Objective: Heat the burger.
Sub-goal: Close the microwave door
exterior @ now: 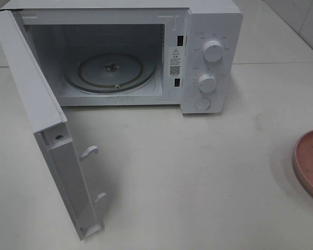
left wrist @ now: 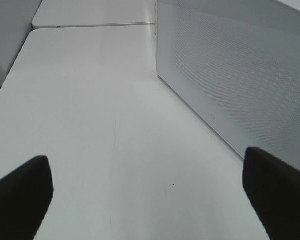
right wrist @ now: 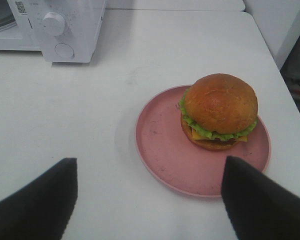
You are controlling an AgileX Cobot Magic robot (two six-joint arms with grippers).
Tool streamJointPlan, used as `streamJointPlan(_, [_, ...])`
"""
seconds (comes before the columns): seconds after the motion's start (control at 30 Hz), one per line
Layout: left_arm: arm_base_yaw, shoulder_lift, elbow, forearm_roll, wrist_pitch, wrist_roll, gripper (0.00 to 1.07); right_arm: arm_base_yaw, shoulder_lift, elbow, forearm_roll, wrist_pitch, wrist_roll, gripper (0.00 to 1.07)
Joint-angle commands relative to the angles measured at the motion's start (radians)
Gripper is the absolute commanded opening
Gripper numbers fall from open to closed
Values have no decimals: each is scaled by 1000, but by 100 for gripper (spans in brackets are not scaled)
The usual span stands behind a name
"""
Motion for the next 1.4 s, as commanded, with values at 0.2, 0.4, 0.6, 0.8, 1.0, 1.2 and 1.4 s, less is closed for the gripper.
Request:
streamJointPlan(0.2, [2,-24,2,0,-3,2,98,-5,-26,5,-1,-5,1,76])
streamJointPlan(0.4, [1,-24,2,-1,-3,2,98,-5,-26,5,-1,-5,1,76])
streamJointPlan(0.6, [1,-24,2,-14,-3,2,98,-5,-26,5,-1,-5,1,76])
streamJointPlan(0.8, [1,-24,2,-14,-3,0,98,-5,-26,5,-1,-5,1,76])
streamJointPlan(1.0, [1,0,-31,-10,-21,-6,97,-5,-26,5,-1,-5,1,76])
streamJointPlan(1.2, [1,65,-42,-4,-107,-5,88,-5,-26,5,-1,-5,1,76])
streamJointPlan(1.4, [1,155,-41,-11,-254,-5,60,-5,-26,5,-1,-5,1,76])
